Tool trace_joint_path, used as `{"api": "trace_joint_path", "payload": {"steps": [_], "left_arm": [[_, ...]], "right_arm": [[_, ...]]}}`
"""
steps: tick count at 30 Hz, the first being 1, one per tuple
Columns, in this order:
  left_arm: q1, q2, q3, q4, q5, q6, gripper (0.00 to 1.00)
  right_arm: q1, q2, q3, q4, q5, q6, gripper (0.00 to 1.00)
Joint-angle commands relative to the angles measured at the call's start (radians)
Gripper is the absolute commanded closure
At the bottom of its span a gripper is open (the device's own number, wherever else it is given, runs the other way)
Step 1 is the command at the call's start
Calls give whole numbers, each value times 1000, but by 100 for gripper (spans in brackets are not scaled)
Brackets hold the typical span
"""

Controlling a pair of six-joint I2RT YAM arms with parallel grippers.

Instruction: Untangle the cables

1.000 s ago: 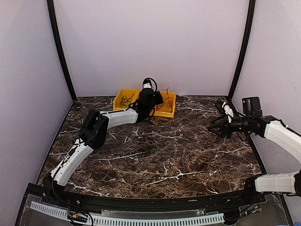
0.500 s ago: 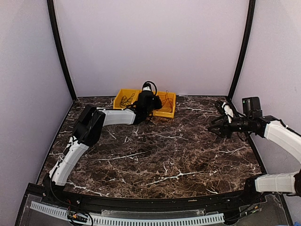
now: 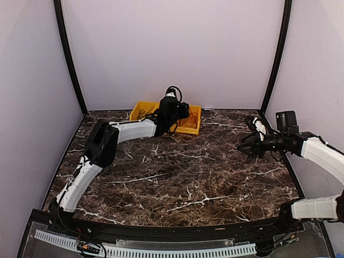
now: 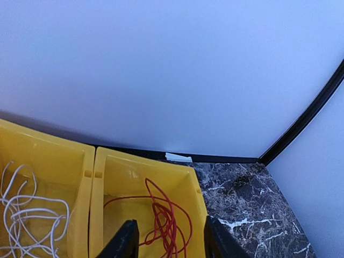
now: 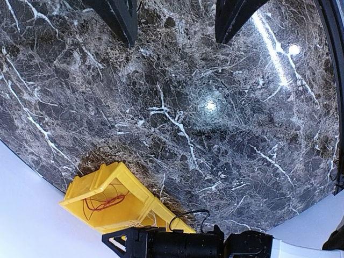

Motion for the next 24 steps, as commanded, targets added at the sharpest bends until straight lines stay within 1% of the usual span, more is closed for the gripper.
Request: {"api": "trace_joint_path", "payload": {"steps": [1,2,4,5,6,7,8,9,10,12,14,15,16,17,18,19,20,22,24], "left_arm": [[-1,-76,20,-63,-15,48,53],[0,-92,5,-88,-13,56,52],[1,-180,-74,-95,-5,58,51],[0,-211,-159,-90,3,57,50],[0,-280,-206,-67,6,57,50],[0,-314,-307,-54,6,58,49],[0,-385,-355,-28,4,60,49],[0,-418,-449,-18,0,61,49],[0,-485,-489,-11,1,67,49],[0,-573,-625,-35,10,83,49],[0,-655,-711,-72,27,110,49],[0,-681,-739,-99,27,132,49],[0,-729,-787,-113,30,147,49],[0,-751,-810,-149,28,175,49],[0,-796,-849,-167,23,192,49],[0,-841,-864,-209,18,223,49],[0,-862,-891,-229,10,241,49],[0,-924,-925,-290,-6,293,49],[1,-983,-950,-342,-20,346,49]], "right_arm": [[-3,1,-1,10,-3,-10,49],[-4,0,-1,10,-2,-12,49],[-3,0,1,9,3,-14,49],[-3,-1,2,9,8,-15,49],[-3,-5,2,8,14,-15,49],[-3,-9,1,11,23,-16,49],[-3,-12,1,14,30,-17,49],[-3,-15,0,17,36,-17,48],[-4,-20,-1,23,43,-16,48],[-3,-25,2,40,65,-5,47],[-3,-32,10,66,105,13,47],[-3,-33,17,85,130,28,44],[-3,-30,25,103,180,45,38],[-3,-24,37,123,225,69,29],[-3,-15,52,139,261,90,18],[-3,-3,68,152,294,111,4],[-3,13,89,165,315,134,2],[-3,47,133,183,343,180,1],[-2,72,176,220,412,275,1]]}}
